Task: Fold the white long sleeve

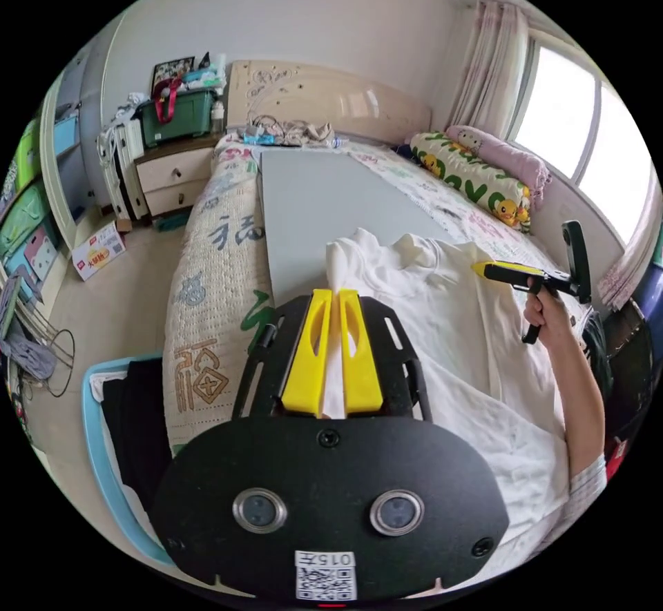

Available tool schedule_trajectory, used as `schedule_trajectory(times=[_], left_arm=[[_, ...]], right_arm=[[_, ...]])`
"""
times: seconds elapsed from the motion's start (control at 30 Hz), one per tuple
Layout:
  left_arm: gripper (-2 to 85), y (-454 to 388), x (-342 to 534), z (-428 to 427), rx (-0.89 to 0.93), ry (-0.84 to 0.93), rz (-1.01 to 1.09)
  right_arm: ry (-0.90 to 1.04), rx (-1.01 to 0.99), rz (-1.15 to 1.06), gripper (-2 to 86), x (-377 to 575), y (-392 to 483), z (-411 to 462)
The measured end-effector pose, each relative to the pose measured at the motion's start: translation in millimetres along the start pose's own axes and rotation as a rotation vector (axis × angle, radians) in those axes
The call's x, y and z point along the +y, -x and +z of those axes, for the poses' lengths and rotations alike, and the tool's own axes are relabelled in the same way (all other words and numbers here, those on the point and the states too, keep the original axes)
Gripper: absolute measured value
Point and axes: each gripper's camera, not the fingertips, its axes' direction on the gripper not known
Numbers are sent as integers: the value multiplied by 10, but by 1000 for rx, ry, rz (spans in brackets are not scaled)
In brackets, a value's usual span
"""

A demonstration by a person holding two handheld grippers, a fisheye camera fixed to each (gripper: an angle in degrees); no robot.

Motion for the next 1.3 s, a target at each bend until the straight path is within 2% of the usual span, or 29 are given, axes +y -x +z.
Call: schedule_trajectory(times=[0.1, 0.2, 0.3, 0.37, 0.47, 0.57, 0.7, 0.77, 0.87, 0.9, 0.97, 1.03, 1.2, 1.3], left_arm=[[10, -515, 33, -634, -16, -84, 85], [9, -1141, 433, -1465, 24, -180, 232], [9, -1648, 1311, -2347, 98, -258, 329], [9, -2116, 2356, -2980, 82, -303, 462], [10, -2696, 3566, -3307, 73, -239, 628], [10, -3160, 4188, -3323, -7, -109, 684], [8, -3461, 4373, -3485, -80, -137, 659], [7, -3520, 4348, -3695, -2, -207, 600], [6, -3569, 4415, -3730, 40, -214, 564], [6, -3573, 4451, -3700, 37, -205, 559], [8, -3531, 4574, -3451, 57, -76, 522], [9, -3424, 4681, -3362, 30, -42, 436], [31, -2988, 4655, -3714, 96, -254, 208], [64, -2768, 4152, -3607, 163, -303, 80]], right_arm=[[-76, 50, -111, 22, 247, 250, -543], [-164, -42, -231, 16, 860, 466, -1288], [-220, -94, -335, 13, 1830, 537, -1989], [-222, -122, -408, 11, 2765, 495, -2352], [-156, -166, -480, 9, 3849, 409, -2467], [-85, -187, -471, 8, 4479, 319, -2449], [-91, -136, -456, 7, 4750, 269, -2482], [-113, -158, -444, 9, 4761, 244, -2605], [-116, -155, -424, 16, 4857, 190, -2663], [-101, -160, -416, 18, 4884, 168, -2641], [25, -196, -359, 32, 4970, 15, -2470], [36, -239, -307, 50, 5049, -182, -2456], [-142, -285, -179, 85, 5092, -666, -2697], [-185, -296, -114, 121, 4736, -788, -2650]])
